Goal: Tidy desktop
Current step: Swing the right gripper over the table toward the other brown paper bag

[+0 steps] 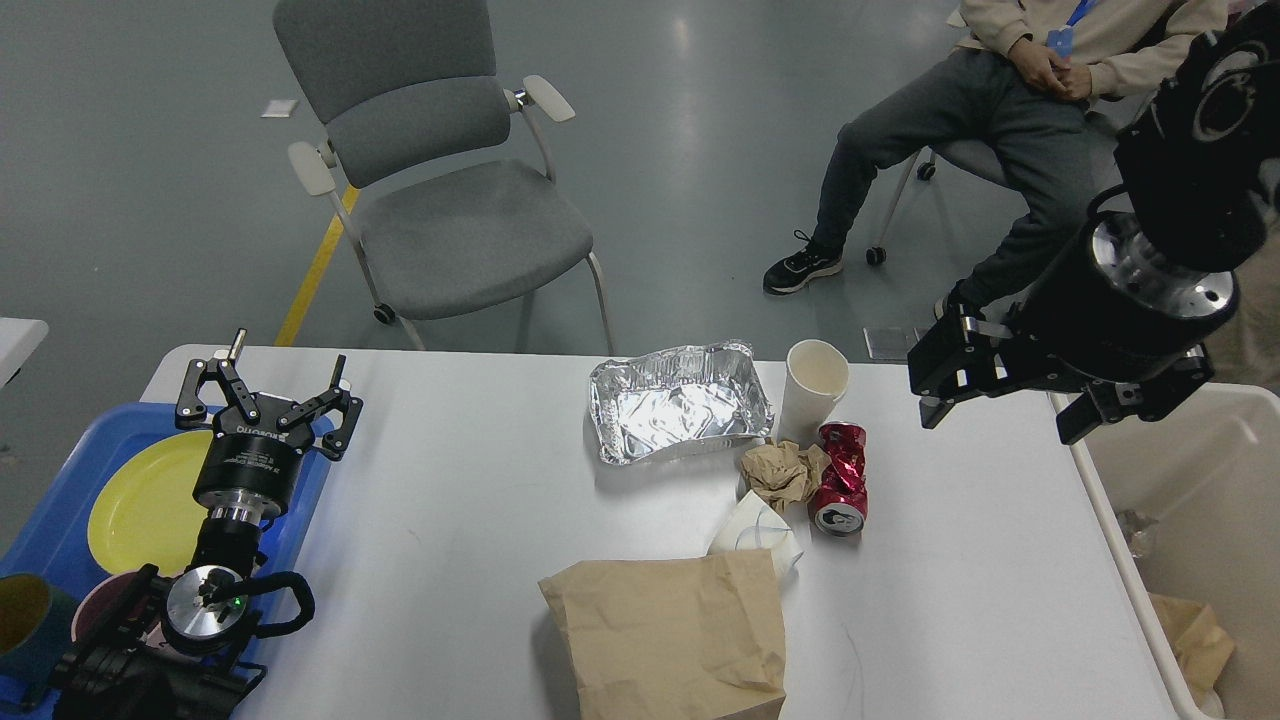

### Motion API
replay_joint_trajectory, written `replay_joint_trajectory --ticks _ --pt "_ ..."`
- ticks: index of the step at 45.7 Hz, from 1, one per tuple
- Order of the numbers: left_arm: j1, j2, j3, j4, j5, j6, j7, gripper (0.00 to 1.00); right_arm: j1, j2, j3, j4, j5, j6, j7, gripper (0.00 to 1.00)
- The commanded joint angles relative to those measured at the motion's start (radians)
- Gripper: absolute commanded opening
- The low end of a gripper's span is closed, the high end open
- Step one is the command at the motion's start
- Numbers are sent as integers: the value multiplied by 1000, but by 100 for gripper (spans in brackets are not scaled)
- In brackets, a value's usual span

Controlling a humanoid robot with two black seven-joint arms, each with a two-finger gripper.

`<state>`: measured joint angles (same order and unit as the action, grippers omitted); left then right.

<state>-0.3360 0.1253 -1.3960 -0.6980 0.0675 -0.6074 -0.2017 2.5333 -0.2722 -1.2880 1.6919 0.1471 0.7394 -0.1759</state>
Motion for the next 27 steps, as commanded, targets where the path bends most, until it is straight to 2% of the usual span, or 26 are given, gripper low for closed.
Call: replay_joint_trajectory --ticks 1,10,18,27 --pt "0 0 0 0 0 0 1 96 -14 11 10 2 5 2 1 100" --pt "0 1 -1 0 0 0 1 96 -88 14 35 -3 5 -18 1 100" --pt "0 0 -1 0 0 0 2 96 -244 25 214 -20 -4 -41 -5 100" --pt "0 0 0 0 0 0 2 96 -487 51 384 -44 -26 -178 -11 100"
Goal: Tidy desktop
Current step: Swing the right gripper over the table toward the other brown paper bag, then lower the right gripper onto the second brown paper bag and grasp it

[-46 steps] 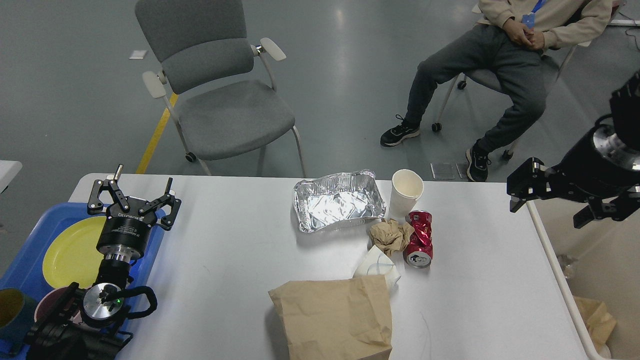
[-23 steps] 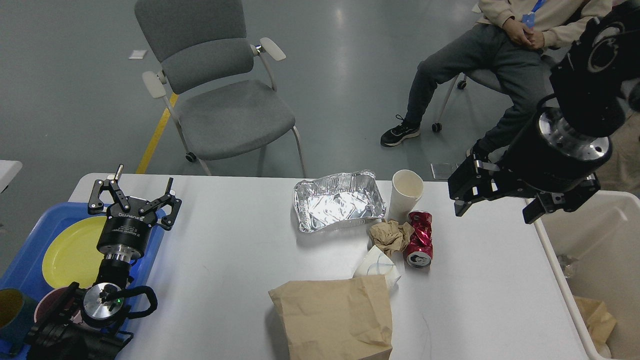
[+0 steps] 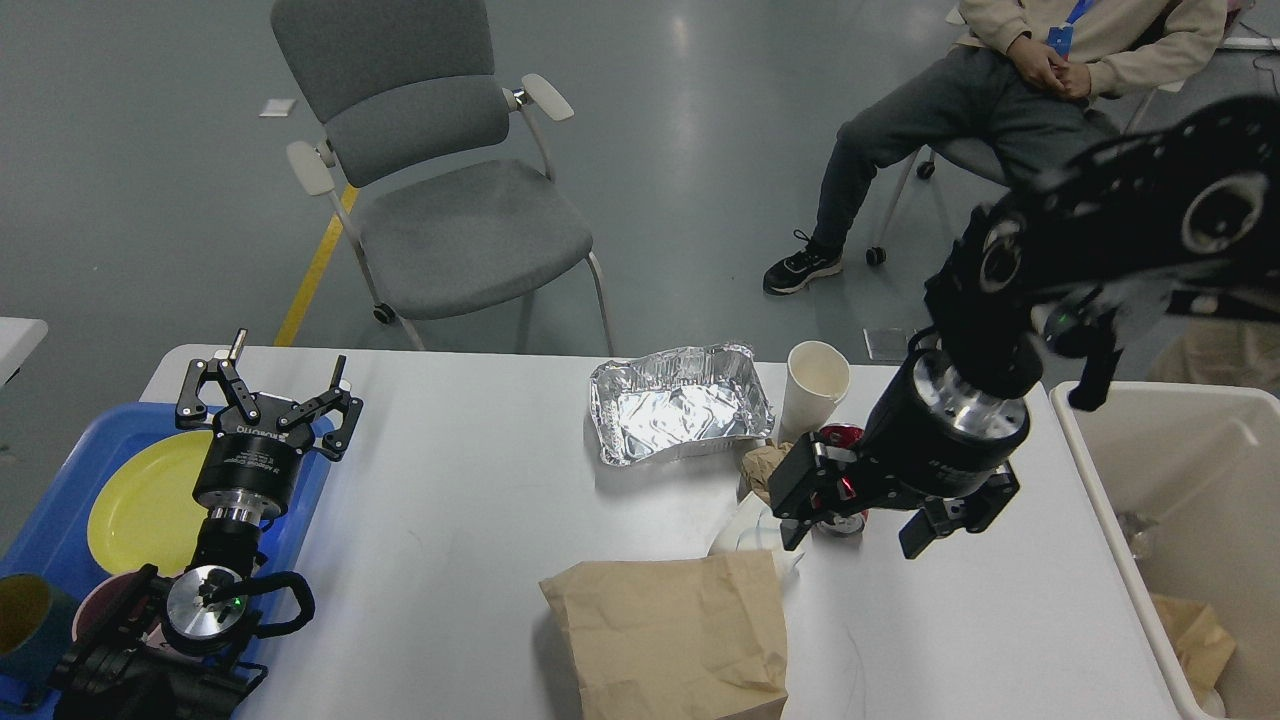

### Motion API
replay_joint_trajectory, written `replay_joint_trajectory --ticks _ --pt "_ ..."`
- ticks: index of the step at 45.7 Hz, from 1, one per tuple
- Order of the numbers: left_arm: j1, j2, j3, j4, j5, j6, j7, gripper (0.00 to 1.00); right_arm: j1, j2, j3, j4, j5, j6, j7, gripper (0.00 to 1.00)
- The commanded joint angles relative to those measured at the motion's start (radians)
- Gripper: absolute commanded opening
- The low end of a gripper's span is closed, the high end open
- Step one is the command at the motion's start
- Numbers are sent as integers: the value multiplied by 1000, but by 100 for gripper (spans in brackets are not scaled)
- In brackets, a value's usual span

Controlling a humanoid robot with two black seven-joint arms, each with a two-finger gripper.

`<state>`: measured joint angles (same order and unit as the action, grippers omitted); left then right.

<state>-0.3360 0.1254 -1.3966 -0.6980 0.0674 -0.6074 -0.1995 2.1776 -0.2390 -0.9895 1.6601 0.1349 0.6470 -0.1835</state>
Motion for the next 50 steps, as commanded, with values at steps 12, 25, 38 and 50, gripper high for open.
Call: replay_joint_trajectory --ticks 12,25,38,50 --pt "0 -1 1 0 0 0 0 96 -406 115 150 -45 -164 -418 -33 96" --pt "0 0 1 -1 0 -2 0 96 -642 216 187 -249 -170 -455 -34 96" --pt "0 -1 1 -1 0 0 0 96 -796 293 203 -413 -176 -500 -47 94" --pt "0 -1 1 0 0 0 0 96 -820 299 203 -419 -202 -518 -47 86"
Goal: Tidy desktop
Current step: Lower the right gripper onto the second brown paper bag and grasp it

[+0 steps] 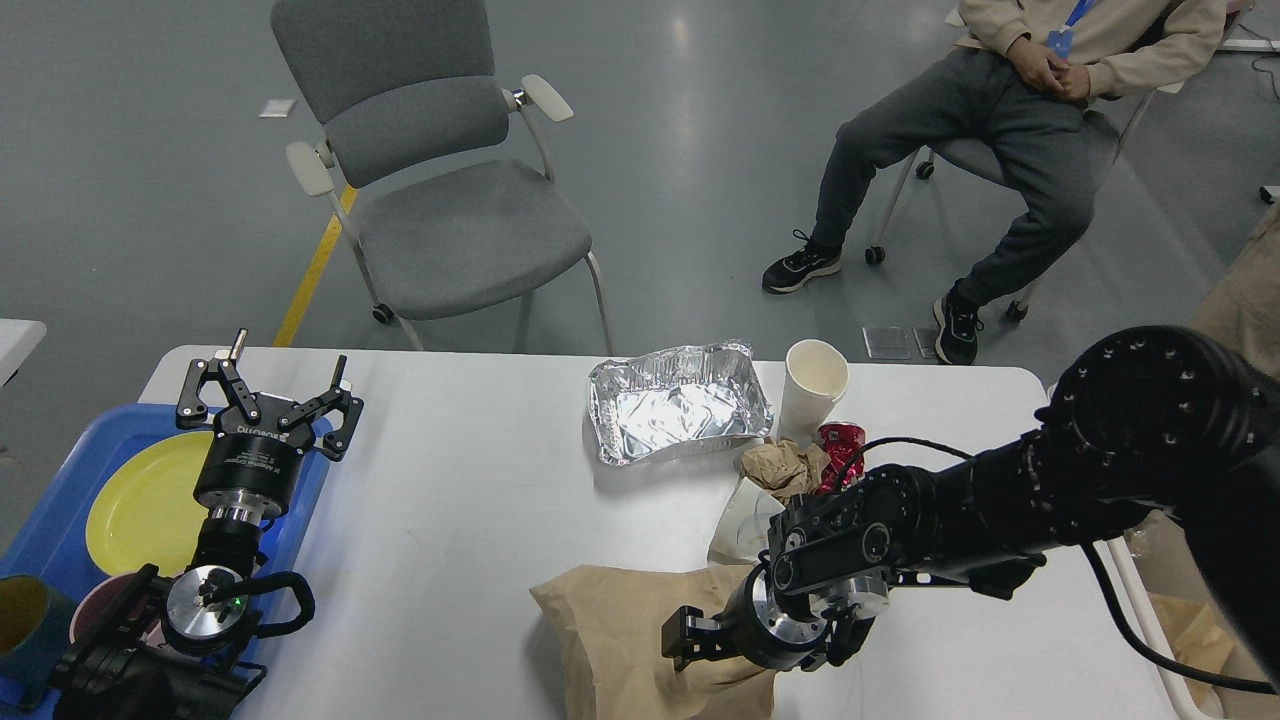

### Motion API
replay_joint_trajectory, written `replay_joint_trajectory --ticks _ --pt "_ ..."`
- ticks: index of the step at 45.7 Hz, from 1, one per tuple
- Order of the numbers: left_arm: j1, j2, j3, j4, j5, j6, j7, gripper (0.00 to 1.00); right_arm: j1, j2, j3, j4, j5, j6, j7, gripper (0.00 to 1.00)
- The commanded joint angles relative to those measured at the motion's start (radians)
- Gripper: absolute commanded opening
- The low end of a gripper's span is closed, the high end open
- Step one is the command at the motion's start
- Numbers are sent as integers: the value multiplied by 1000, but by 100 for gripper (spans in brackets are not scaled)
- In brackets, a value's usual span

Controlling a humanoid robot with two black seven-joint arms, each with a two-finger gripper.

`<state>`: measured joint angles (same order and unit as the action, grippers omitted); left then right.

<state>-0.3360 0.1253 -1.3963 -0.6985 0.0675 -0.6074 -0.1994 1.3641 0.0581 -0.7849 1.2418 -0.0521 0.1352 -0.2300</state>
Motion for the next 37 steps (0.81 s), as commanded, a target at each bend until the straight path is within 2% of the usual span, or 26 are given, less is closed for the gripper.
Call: replay_joint_trajectory --ticks 1,6,10,13,21,37 --pt "0 1 0 1 0 0 0 96 -7 2 -2 -2 -23 -8 0 84" --pt "0 1 0 1 0 0 0 96 -10 2 -2 -2 -40 -8 -2 65" --pt "0 -1 -1 -1 2 0 0 96 -14 9 -7 -2 -41 -5 -12 39" --pt "0 -1 0 1 0 0 0 96 -26 17 -11 -2 -41 -5 -26 24" --pt "0 -1 -1 1 0 0 0 96 -39 19 -28 -2 -61 -6 -31 0" --pt "0 -1 0 1 2 0 0 96 -51 20 -31 -12 -49 -39 -45 0"
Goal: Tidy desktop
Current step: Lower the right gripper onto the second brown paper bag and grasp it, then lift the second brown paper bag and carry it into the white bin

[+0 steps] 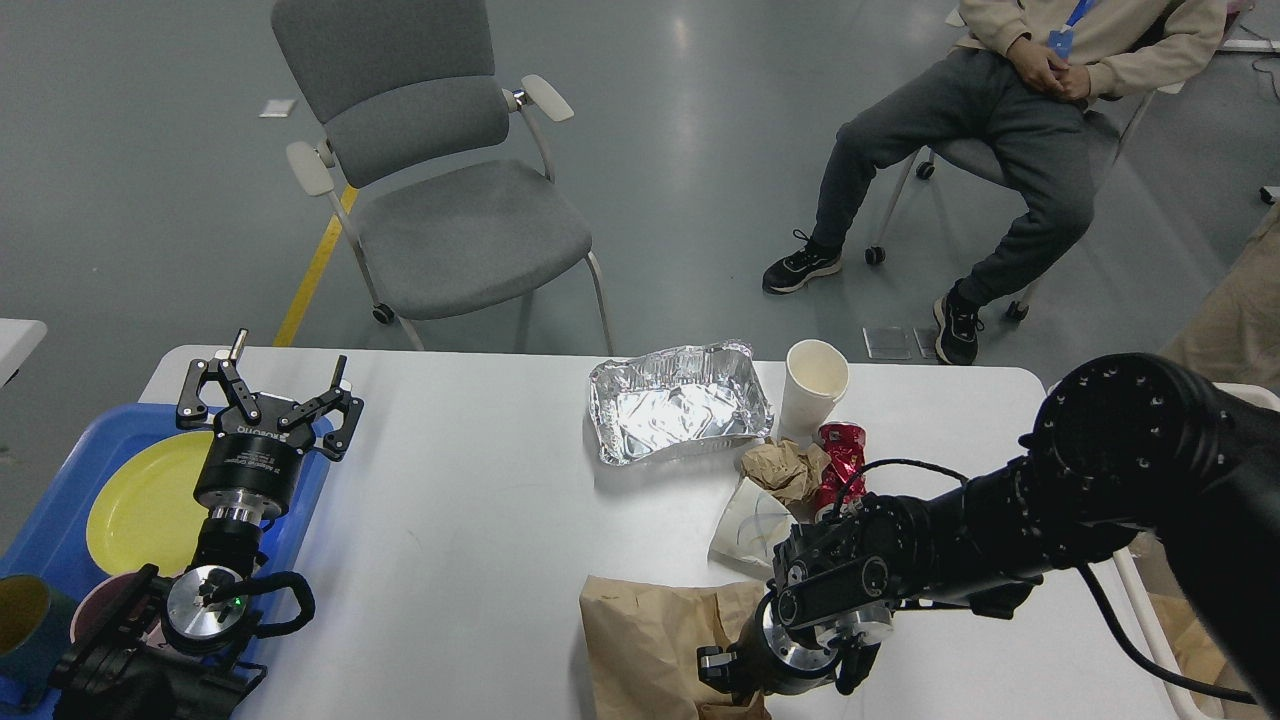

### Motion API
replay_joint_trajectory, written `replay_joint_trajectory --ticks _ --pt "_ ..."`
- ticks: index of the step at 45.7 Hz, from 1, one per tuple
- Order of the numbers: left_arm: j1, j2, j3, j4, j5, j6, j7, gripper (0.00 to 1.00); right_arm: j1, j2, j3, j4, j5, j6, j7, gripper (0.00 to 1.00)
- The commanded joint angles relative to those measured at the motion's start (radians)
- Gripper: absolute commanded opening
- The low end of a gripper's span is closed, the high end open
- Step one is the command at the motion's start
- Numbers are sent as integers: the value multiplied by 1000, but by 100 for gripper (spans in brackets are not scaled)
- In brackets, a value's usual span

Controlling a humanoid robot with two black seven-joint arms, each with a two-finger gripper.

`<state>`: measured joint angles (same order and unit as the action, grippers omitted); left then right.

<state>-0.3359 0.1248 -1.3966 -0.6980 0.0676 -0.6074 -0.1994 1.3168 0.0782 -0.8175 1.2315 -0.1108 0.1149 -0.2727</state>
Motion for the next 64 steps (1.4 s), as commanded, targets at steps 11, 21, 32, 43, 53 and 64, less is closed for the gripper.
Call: replay_joint_trajectory --ticks 11,21,32,43,53,64 --pt "0 1 -1 0 0 0 0 96 7 2 6 8 25 -4 -28 0" --pt "0 1 -1 -1 1 0 0 96 94 -28 1 95 88 68 -43 0" --pt "0 1 1 -1 0 0 0 96 357 -118 -5 312 183 84 -54 0" --pt "0 1 -1 0 1 0 2 96 579 -277 -21 443 189 219 -62 0" --pt "0 -1 -1 0 0 0 0 96 933 -396 -230 494 269 414 -48 0" --pt "0 -1 1 0 0 0 0 96 1118 -385 -406 513 267 540 156 0"
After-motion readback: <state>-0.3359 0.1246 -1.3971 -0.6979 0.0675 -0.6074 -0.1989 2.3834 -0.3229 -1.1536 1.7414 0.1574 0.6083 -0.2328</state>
